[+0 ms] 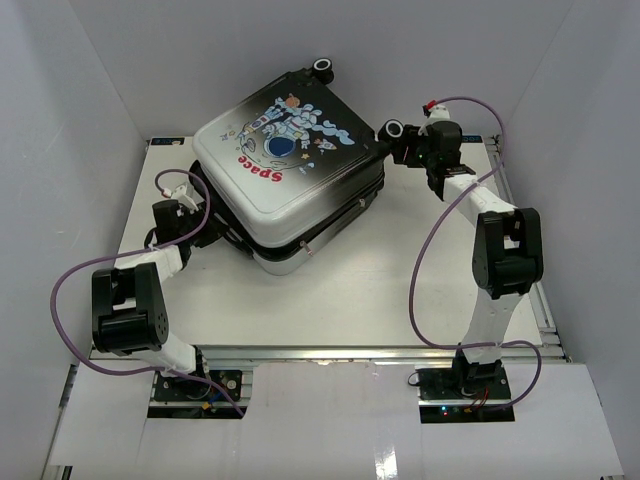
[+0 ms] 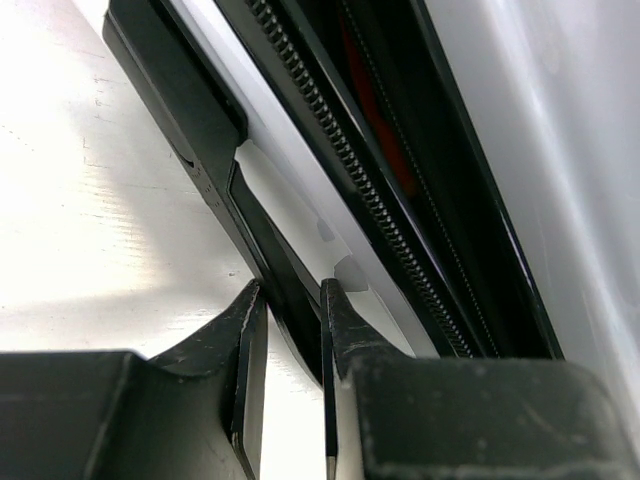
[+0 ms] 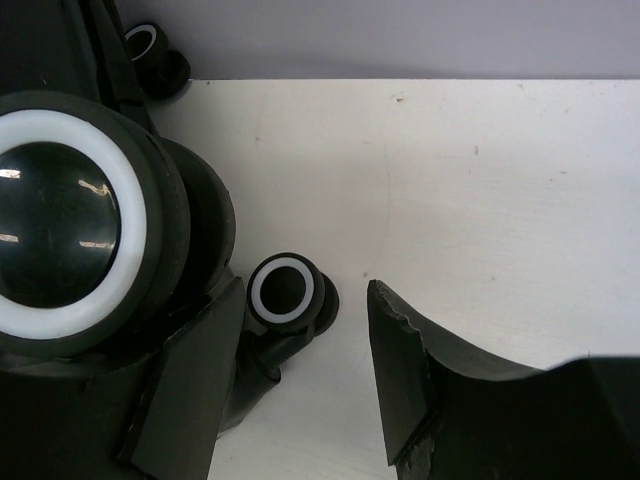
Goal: Pack the luggage
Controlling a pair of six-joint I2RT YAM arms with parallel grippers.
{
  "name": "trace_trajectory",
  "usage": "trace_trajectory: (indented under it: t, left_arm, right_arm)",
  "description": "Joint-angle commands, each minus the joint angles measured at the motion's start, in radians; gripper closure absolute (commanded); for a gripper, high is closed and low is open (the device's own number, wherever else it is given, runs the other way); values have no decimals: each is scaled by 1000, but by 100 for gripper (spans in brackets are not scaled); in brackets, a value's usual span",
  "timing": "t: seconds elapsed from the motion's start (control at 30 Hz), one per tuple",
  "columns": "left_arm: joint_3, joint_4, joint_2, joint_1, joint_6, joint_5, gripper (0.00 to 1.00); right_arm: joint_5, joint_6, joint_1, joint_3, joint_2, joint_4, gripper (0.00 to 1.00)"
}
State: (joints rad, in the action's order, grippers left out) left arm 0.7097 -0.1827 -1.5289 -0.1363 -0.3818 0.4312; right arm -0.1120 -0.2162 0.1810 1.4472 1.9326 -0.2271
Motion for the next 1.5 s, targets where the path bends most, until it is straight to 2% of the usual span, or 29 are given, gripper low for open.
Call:
trace_trajectory:
  t: [0.0,0.4,0.53,0.73,0.83,1.03,1.2,1.47]
  left_arm:
    - [79,-190,33,47,126,278,100]
    - [80,-243,1,46,107,464,100]
    - [43,-243,45,46,115,460,100]
    - [-13,-262,130,79,164,501,100]
    - [5,-210,128,104,211,521,100]
    - [-24,-241,143,115,198,572,100]
    - [-34,-302,150,113,166,623,100]
    - [-47,-346,145,112,144,701,100]
  right_arm:
    - [-209,-2,121,143,36,-144,39]
    - [-258,-109,130,-6,108,-195,37]
    - [-254,-163,139,-123,58,-226,37]
    - [-167,-187,144,-365,-76,-275,37]
    - [-138,-189,144,-412,-128,-271,36]
    - [-47,-226,141,-419,-161,-241,36]
    - [61,-351,76,-438,-157,-189,39]
    - [32,-439,-74,-575,-210,-243,42]
